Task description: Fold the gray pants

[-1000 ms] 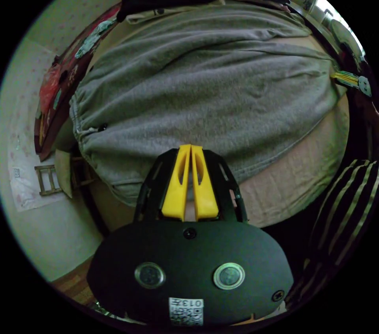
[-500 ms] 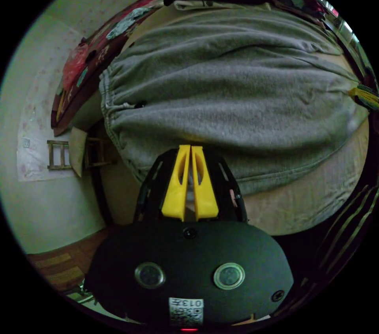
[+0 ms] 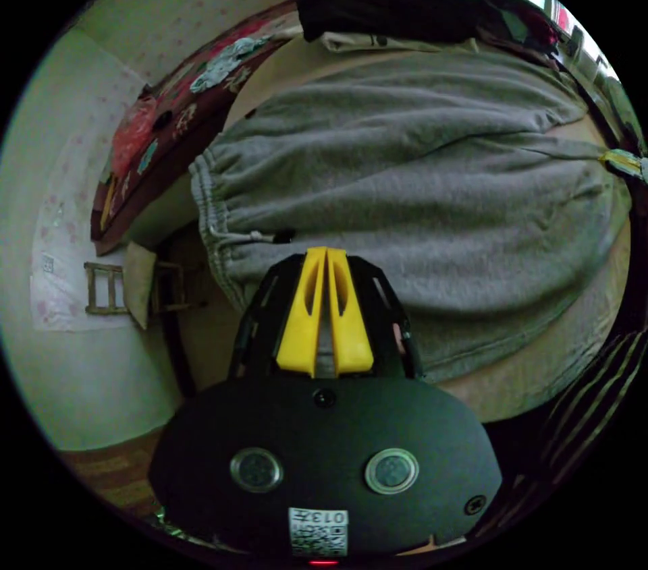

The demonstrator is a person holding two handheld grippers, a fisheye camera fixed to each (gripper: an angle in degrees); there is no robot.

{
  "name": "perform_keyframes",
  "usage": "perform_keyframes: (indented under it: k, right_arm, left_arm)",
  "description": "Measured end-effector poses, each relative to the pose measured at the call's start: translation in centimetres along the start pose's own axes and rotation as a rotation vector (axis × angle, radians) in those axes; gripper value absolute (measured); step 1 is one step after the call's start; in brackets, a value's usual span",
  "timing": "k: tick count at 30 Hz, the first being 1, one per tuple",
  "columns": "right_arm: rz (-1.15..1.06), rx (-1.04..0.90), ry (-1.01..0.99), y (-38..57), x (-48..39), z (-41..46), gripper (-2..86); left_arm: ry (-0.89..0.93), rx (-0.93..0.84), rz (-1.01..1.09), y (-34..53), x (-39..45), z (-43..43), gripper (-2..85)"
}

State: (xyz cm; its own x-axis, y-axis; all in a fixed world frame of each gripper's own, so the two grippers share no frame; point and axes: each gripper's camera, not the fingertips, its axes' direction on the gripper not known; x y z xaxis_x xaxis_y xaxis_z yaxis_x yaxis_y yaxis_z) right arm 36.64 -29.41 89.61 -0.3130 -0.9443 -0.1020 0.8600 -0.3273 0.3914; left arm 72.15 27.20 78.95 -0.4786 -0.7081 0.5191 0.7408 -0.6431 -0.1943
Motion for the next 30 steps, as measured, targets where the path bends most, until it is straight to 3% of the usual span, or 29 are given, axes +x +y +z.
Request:
perform_keyframes:
  k: [2, 6, 9, 16, 22, 30]
  right_arm:
    - [-0.001, -0.126, 0.007, -0.6, 0.4, 1.2, 0.4]
    - [0.072, 0.06, -0.019, -1.8, 2.9, -1.4, 2.3]
    - [0.031, 0.131, -0.012, -5.1, 5.0, -2.4, 6.7]
    - [-0.237, 0.133, 0.008, -16.9, 6.8, -2.6, 8.8]
    - [-0.417, -0.07, 0.004, -22.3, 7.1, 0.4, 9.6]
    - [-0.468, -0.12, -0.075, -22.9, 7.9, 0.4, 9.2]
  left_arm:
    - [0.038, 0.004, -0.014, -0.1, -1.1, -0.3, -0.2]
    - [-0.021, 0.129, -0.07, -0.2, -3.8, -2.1, 0.3]
    - [0.001, 0.186, 0.001, -2.9, -6.4, -2.8, 2.2]
    - [-0.134, 0.072, 0.356, -12.7, -8.9, -1.6, 6.9]
    - [-0.154, 0.0, 0.46, -17.0, -9.7, -0.3, 8.1]
    - [-0.055, -0.062, 0.496, -17.3, -10.5, 0.5, 6.6]
